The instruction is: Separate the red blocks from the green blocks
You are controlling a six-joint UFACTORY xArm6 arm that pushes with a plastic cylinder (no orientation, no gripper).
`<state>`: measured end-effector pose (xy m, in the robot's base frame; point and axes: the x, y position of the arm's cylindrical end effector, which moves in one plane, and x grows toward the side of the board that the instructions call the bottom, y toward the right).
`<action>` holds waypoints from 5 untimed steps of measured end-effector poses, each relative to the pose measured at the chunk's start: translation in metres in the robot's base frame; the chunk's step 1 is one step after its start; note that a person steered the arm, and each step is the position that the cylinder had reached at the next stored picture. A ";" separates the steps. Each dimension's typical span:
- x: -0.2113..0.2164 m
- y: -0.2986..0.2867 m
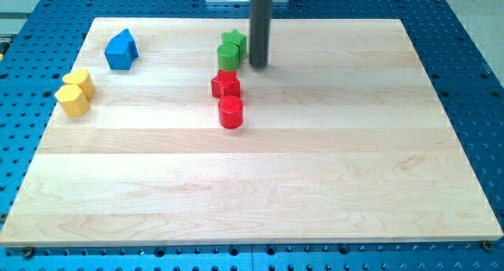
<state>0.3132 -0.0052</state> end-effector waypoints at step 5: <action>0.015 -0.043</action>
<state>0.3277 -0.0486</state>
